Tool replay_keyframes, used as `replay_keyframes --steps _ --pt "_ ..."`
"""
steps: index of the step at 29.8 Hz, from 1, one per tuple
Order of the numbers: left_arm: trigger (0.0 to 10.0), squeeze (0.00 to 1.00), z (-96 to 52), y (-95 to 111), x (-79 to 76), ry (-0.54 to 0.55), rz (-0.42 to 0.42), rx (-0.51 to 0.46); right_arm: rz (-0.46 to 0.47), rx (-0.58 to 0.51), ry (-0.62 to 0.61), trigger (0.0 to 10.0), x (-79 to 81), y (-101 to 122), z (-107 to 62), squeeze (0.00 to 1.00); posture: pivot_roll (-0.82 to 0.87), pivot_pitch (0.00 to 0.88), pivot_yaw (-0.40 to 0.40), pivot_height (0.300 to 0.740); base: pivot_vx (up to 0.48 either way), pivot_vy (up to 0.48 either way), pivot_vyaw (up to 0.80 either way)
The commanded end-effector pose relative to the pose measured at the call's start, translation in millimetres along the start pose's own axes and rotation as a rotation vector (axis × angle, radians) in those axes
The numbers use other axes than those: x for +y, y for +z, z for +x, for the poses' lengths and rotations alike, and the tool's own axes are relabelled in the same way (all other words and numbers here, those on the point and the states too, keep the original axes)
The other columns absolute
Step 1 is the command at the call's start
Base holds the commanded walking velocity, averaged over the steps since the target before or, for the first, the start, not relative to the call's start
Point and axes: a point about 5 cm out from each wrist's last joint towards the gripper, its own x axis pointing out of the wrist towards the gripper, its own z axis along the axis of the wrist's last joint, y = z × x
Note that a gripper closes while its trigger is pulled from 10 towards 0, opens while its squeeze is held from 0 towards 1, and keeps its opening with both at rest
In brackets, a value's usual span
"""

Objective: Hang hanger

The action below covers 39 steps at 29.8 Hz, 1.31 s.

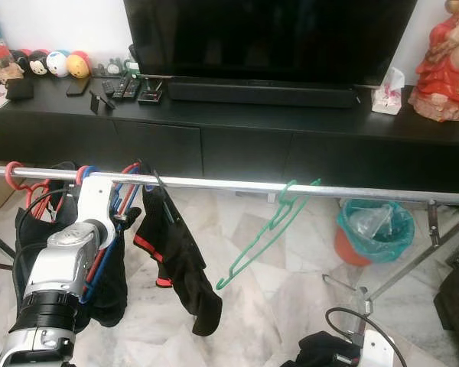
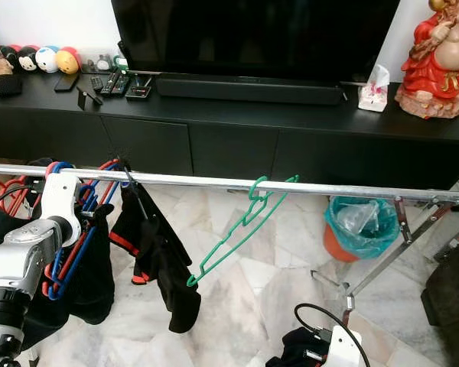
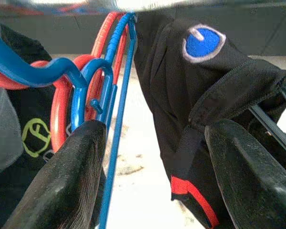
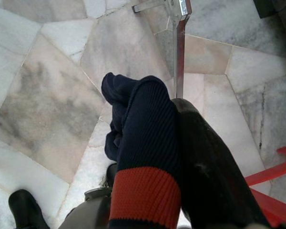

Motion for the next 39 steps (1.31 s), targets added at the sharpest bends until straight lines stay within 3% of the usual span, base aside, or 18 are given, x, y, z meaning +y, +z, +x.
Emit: replay_keyframes --steps 1,39 --pt "10.0 0.0 2.1 0.4 2.2 0.017 -0.006 -0.004 -0.006 -0.005 0.006 10.0 1.8 0.9 0.0 0.0 0.03 0.039 0.01 0.74 0.0 0.0 0.0" --pt "10.0 0.0 1.8 3.4 10.0 0.07 0.03 -0.034 -0.007 -0.002 0.007 10.0 1.3 0.8 0.2 0.0 0.03 0.039 0.009 0.74 0.0 0.0 0.0"
